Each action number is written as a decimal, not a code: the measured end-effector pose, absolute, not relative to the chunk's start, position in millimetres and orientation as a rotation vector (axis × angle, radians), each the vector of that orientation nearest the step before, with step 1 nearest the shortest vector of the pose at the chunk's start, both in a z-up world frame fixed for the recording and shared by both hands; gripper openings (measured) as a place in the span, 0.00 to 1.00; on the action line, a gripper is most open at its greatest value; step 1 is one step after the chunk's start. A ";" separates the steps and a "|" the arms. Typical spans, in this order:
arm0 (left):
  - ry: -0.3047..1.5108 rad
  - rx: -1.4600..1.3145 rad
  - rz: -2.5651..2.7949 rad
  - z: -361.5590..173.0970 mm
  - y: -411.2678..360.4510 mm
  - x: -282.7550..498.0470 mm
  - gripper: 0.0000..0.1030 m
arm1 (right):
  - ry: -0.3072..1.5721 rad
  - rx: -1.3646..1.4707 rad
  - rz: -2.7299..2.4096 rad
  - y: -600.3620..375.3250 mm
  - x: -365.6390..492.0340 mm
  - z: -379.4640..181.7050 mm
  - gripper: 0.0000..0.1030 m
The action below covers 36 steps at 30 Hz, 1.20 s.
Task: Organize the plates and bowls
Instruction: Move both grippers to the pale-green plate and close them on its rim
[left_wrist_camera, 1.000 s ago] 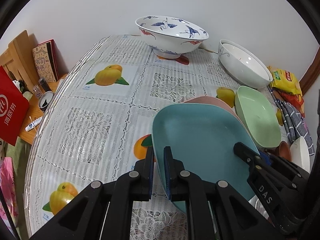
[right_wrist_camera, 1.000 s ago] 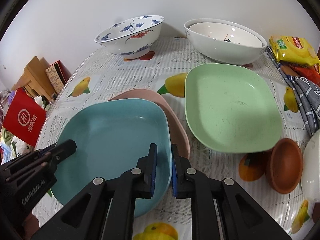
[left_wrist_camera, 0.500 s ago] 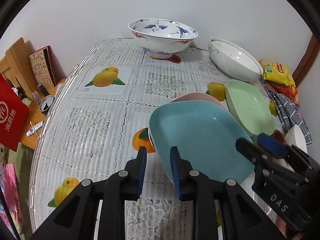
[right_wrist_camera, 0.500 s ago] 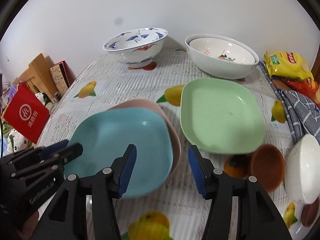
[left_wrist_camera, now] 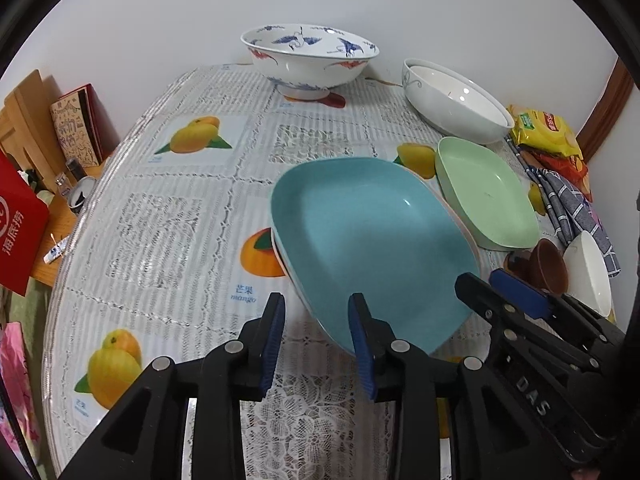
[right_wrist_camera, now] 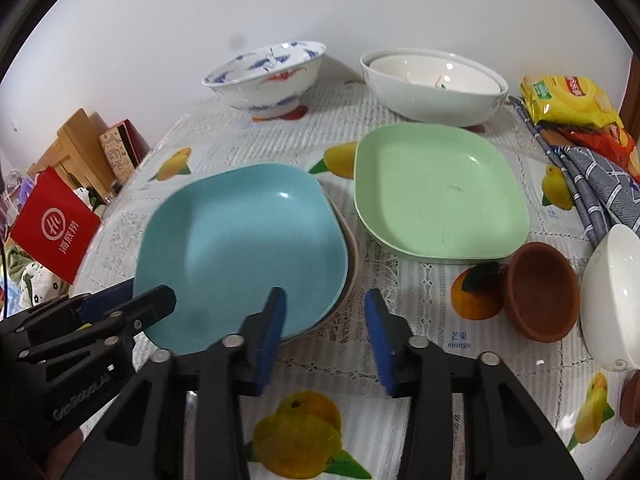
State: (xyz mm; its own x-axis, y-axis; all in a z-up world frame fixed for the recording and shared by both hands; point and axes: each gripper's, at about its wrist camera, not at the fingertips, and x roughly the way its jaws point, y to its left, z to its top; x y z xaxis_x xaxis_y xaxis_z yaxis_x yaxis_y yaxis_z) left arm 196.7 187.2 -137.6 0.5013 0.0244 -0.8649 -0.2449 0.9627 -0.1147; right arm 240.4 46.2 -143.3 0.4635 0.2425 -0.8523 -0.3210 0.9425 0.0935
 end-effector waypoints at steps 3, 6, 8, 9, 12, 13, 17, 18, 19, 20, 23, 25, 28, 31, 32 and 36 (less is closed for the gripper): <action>1.043 -0.232 0.167 -140.4 187.4 201.0 0.30 | 1.050 -0.082 0.335 44.0 246.6 -149.4 0.35; 1.032 -0.226 0.173 -137.6 188.3 203.6 0.30 | 1.035 -0.072 0.334 38.7 247.4 -144.7 0.35; 1.019 -0.220 0.176 -133.2 187.6 205.0 0.30 | 1.009 -0.072 0.330 33.7 248.0 -137.0 0.35; 1.014 -0.218 0.176 -131.2 186.9 205.7 0.30 | 1.000 -0.075 0.324 31.0 249.0 -133.2 0.35; 0.999 -0.208 0.173 -123.6 181.8 210.8 0.30 | 0.976 -0.080 0.299 21.1 253.7 -121.8 0.48; 0.994 -0.200 0.172 -120.7 178.8 213.5 0.30 | 0.957 -0.083 0.286 14.8 256.0 -115.7 0.52; 0.965 -0.183 0.141 -108.6 163.8 227.0 0.30 | 0.905 -0.113 0.239 -4.2 267.2 -97.4 0.57; 0.960 -0.178 0.136 -106.3 159.9 230.3 0.30 | 0.898 -0.123 0.232 -8.5 270.4 -93.9 0.58; 0.956 -0.166 0.134 -103.7 154.2 234.9 0.30 | 0.891 -0.131 0.226 -13.0 273.9 -90.6 0.58; 0.950 -0.154 0.133 -102.0 148.4 239.2 0.30 | 0.880 -0.145 0.215 -20.0 279.2 -86.1 0.58; 0.934 -0.121 0.156 -100.1 132.7 252.2 0.30 | 0.864 -0.174 0.195 -35.4 291.9 -77.6 0.58; 0.924 -0.116 0.159 -101.0 124.7 259.2 0.30 | 0.861 -0.170 0.183 -43.6 298.3 -76.3 0.59; 0.933 -0.121 0.129 -104.8 113.8 272.7 0.30 | 0.883 -0.139 0.215 -54.0 310.6 -78.9 0.59; 0.951 -0.094 0.119 -108.4 102.6 286.9 0.30 | 0.895 -0.150 0.215 -57.3 319.6 -86.7 0.59; 0.959 -0.092 0.116 -109.2 100.5 291.9 0.30 | 0.897 -0.169 0.208 -56.9 322.3 -89.9 0.59; 0.982 -0.106 0.106 -113.3 93.8 312.8 0.30 | 0.913 -0.147 0.227 -58.8 332.1 -98.7 0.59</action>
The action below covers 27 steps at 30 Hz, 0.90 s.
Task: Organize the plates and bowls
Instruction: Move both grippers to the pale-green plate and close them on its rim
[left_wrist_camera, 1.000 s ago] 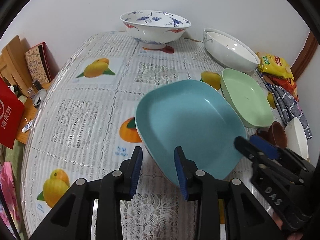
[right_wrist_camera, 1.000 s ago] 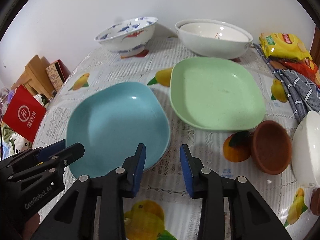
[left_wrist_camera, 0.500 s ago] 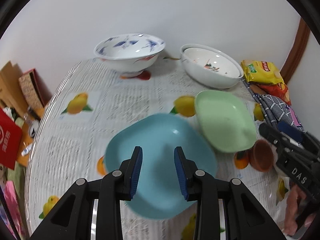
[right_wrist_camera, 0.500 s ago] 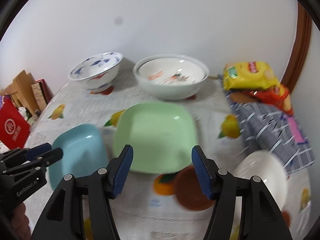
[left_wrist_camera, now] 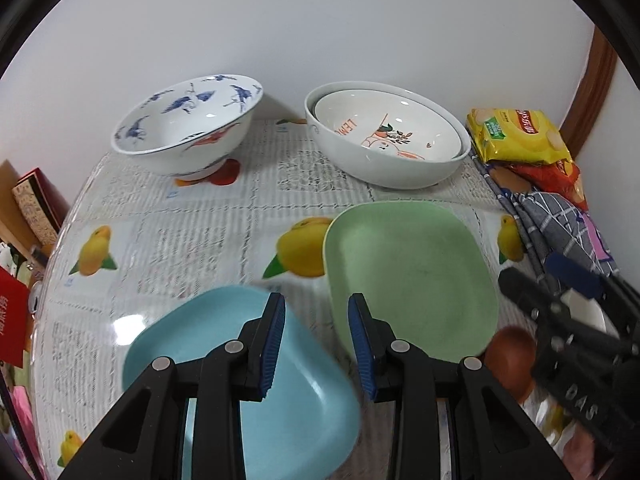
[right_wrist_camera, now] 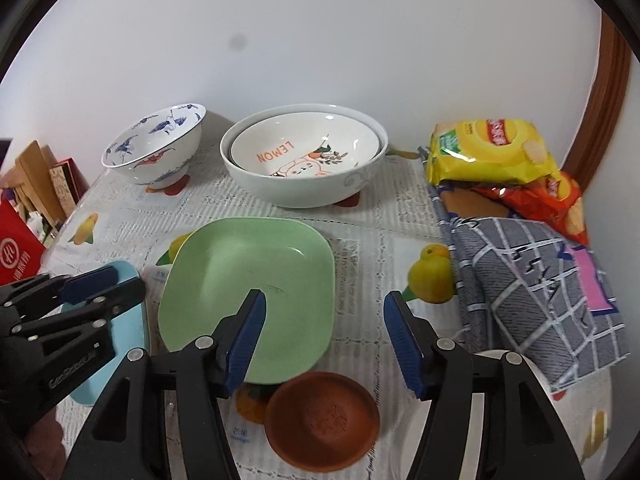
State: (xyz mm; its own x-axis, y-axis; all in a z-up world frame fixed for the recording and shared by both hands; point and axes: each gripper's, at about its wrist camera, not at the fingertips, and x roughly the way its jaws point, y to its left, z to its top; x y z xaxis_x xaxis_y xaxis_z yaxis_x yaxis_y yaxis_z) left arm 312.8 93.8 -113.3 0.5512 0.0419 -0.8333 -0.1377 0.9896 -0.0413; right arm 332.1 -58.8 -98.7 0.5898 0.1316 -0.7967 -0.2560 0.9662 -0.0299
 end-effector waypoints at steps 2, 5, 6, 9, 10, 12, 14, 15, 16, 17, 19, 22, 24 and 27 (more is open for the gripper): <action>0.997 -0.106 0.107 -117.1 91.7 323.8 0.30 | 0.923 -0.130 0.231 -60.2 340.3 -101.6 0.59; 1.010 -0.093 0.108 -121.7 89.1 335.6 0.30 | 0.926 -0.110 0.225 -61.4 352.2 -102.2 0.59; 1.011 -0.088 0.107 -123.7 87.8 339.9 0.30 | 0.928 -0.101 0.224 -62.0 357.1 -102.3 0.59; 1.026 -0.076 0.108 -130.7 85.7 350.6 0.30 | 0.945 -0.074 0.223 -63.5 364.6 -107.6 0.59; 1.030 -0.085 0.108 -133.7 86.2 353.7 0.30 | 0.958 -0.074 0.226 -62.8 365.3 -111.8 0.59; 1.055 -0.111 0.103 -141.2 88.4 359.5 0.30 | 0.971 -0.096 0.220 -60.0 366.1 -118.6 0.59; 1.070 -0.142 0.099 -147.1 91.2 362.9 0.30 | 0.982 -0.136 0.201 -55.4 366.5 -127.1 0.59; 1.072 -0.153 0.099 -149.9 92.6 364.2 0.30 | 0.982 -0.145 0.198 -54.2 366.4 -129.6 0.58; 1.075 -0.154 0.102 -151.8 93.0 364.9 0.30 | 0.986 -0.150 0.194 -52.9 366.7 -132.4 0.56; 1.076 -0.150 0.100 -153.3 93.2 365.7 0.30 | 0.997 -0.149 0.194 -51.9 367.5 -136.1 0.55; 1.081 -0.136 0.099 -155.1 92.4 367.8 0.30 | 1.008 -0.151 0.194 -51.2 367.8 -140.7 0.51; 1.071 -0.116 0.078 -156.7 90.6 369.1 0.30 | 0.999 -0.157 0.154 -52.3 368.0 -146.8 0.49; 1.074 -0.109 0.083 -159.2 90.4 369.3 0.30 | 1.008 -0.167 0.147 -51.5 368.3 -150.3 0.45; 1.072 -0.084 0.091 -161.3 85.7 370.1 0.30 | 1.024 -0.160 0.149 -52.3 371.6 -155.2 0.40</action>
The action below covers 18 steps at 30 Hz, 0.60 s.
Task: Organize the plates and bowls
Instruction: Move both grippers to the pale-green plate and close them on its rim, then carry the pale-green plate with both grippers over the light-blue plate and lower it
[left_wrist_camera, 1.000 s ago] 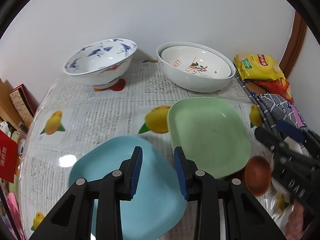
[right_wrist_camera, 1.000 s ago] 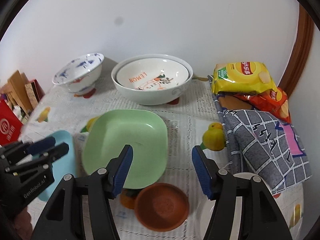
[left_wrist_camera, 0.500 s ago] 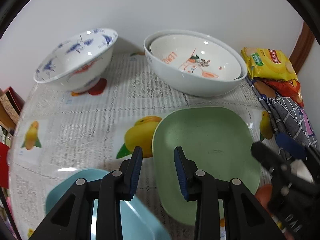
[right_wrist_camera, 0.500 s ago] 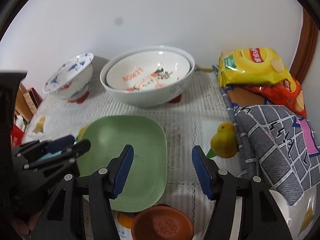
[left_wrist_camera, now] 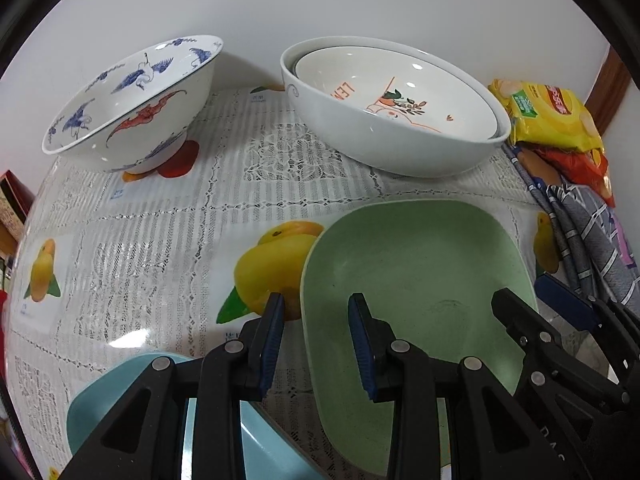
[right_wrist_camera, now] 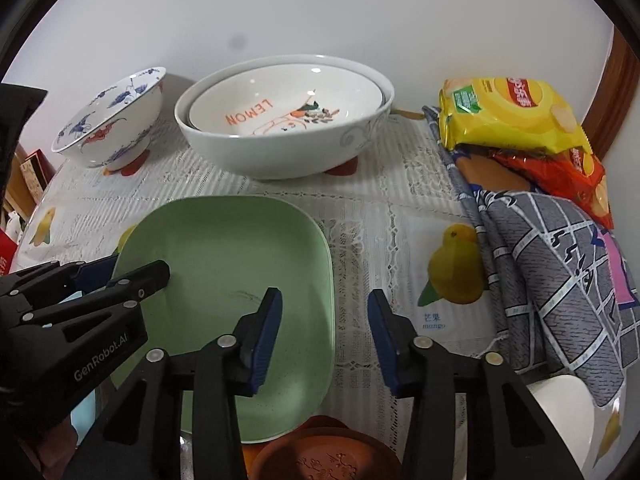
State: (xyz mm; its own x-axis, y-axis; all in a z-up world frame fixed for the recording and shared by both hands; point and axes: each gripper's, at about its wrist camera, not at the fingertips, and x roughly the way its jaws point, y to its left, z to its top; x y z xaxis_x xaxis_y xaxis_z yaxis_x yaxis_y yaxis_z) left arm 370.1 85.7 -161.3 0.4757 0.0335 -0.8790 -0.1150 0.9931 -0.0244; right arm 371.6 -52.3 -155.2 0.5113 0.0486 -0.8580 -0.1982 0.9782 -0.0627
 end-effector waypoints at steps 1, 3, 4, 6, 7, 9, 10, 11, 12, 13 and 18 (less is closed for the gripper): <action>1.070 -0.077 0.095 -162.4 84.1 370.9 0.30 | 1.032 -0.159 0.151 -52.4 372.5 -157.2 0.35; 1.067 -0.079 0.098 -163.1 83.6 371.2 0.26 | 1.052 -0.145 0.159 -53.7 374.9 -162.3 0.26; 1.068 -0.088 0.092 -163.3 83.8 371.3 0.24 | 1.059 -0.134 0.165 -54.4 374.9 -164.2 0.17; 1.063 -0.105 0.084 -164.1 83.1 372.6 0.17 | 1.071 -0.107 0.182 -56.6 376.6 -167.3 0.12; 1.058 -0.104 0.090 -163.8 83.5 372.6 0.16 | 1.069 -0.101 0.181 -57.5 376.3 -167.5 0.11; 1.052 -0.117 0.085 -163.3 86.0 372.2 0.14 | 1.059 -0.097 0.176 -58.4 375.6 -166.3 0.09; 1.050 -0.131 0.082 -162.2 88.6 371.6 0.13 | 1.049 -0.093 0.172 -58.8 374.5 -164.6 0.08; 1.046 -0.147 0.078 -160.1 91.5 370.6 0.12 | 1.044 -0.090 0.170 -59.2 373.6 -163.0 0.07; 1.043 -0.153 0.076 -157.7 93.5 369.5 0.12 | 1.040 -0.088 0.174 -58.7 372.7 -161.0 0.07; 1.039 -0.158 0.075 -154.4 95.1 368.3 0.12 | 1.035 -0.082 0.178 -58.8 371.9 -158.6 0.06; 1.006 -0.168 0.083 -131.4 100.8 354.3 0.11 | 0.990 -0.030 0.198 -60.4 362.3 -135.7 0.05</action>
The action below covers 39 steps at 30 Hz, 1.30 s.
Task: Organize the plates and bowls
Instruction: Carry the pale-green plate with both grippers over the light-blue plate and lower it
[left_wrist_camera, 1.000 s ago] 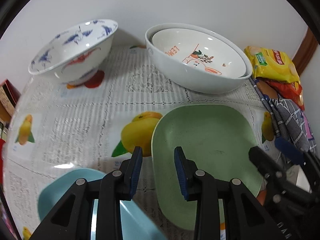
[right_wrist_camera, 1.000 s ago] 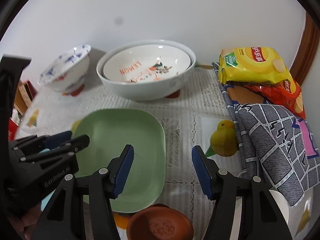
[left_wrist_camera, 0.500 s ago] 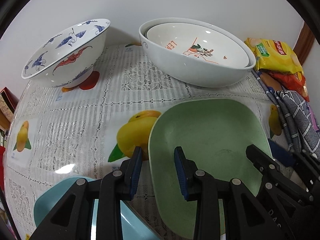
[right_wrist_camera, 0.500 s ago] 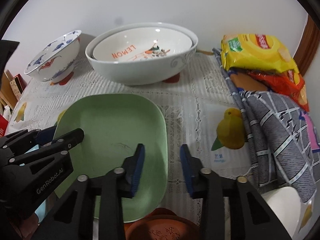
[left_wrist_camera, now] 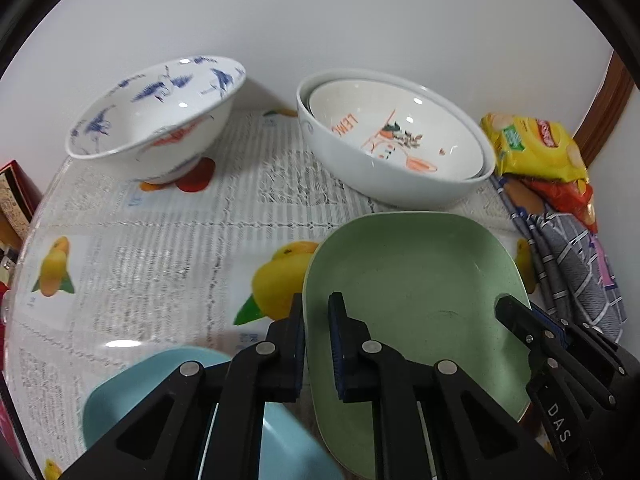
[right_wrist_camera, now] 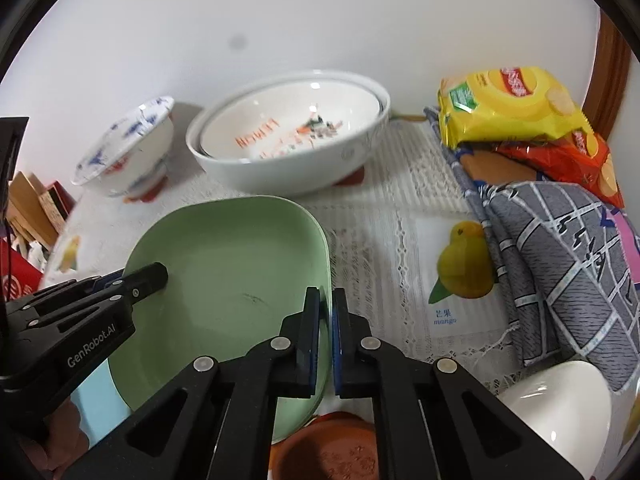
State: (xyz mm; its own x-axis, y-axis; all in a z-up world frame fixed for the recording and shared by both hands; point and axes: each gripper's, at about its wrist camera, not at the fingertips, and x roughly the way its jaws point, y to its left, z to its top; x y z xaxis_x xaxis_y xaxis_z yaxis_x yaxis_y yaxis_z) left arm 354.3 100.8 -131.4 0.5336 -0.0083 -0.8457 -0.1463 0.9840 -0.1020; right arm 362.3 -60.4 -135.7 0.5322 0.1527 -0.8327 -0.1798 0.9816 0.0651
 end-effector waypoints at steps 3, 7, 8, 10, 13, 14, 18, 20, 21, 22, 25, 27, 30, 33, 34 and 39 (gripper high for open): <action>0.991 -0.181 0.088 -119.7 102.8 342.3 0.11 | 0.967 -0.015 0.203 -58.7 352.3 -120.7 0.04; 0.974 -0.173 0.092 -103.8 102.5 324.6 0.11 | 0.947 -0.016 0.202 -53.6 335.8 -104.5 0.04; 0.970 -0.175 0.095 -100.0 103.2 318.4 0.11 | 0.942 -0.005 0.206 -54.3 328.7 -99.7 0.04; 0.965 -0.174 0.098 -94.4 103.0 308.4 0.11 | 0.939 0.003 0.210 -55.0 320.4 -93.7 0.04; 0.956 -0.167 0.106 -84.8 100.3 293.8 0.10 | 0.942 0.020 0.212 -57.2 306.3 -85.3 0.04; 0.950 -0.164 0.108 -80.7 99.2 286.5 0.10 | 0.943 0.029 0.213 -58.3 301.3 -82.4 0.04; 0.936 -0.151 0.113 -69.7 93.6 264.2 0.10 | 0.942 0.054 0.212 -61.8 277.7 -70.8 0.04; 0.930 -0.151 0.117 -65.3 92.8 252.2 0.10 | 0.938 0.057 0.212 -62.9 265.2 -66.0 0.04; 0.927 -0.152 0.119 -63.4 93.0 245.5 0.10 | 0.937 0.055 0.213 -62.9 259.9 -64.0 0.04; 0.924 -0.156 0.122 -61.9 93.3 239.6 0.10 | 0.935 0.061 0.213 -63.2 252.6 -61.4 0.04; 0.916 -0.165 0.125 -56.9 94.6 222.2 0.10 | 0.935 0.066 0.218 -62.5 235.8 -57.4 0.04; 0.909 -0.170 0.127 -53.6 95.9 210.0 0.10 | 0.933 0.073 0.223 -62.5 227.0 -54.6 0.04; 0.899 -0.157 0.136 -49.4 96.4 194.2 0.10 | 0.924 0.077 0.230 -59.7 213.9 -48.1 0.04; 0.891 -0.152 0.149 -46.6 97.3 182.4 0.10 | 0.913 0.074 0.233 -55.5 202.8 -42.5 0.04; 0.890 -0.154 0.154 -45.8 98.3 178.2 0.10 | 0.912 0.074 0.235 -55.0 200.6 -41.8 0.04; 0.882 -0.170 0.168 -42.1 107.1 163.0 0.10 | 0.907 0.068 0.255 -46.5 188.6 -38.2 0.04</action>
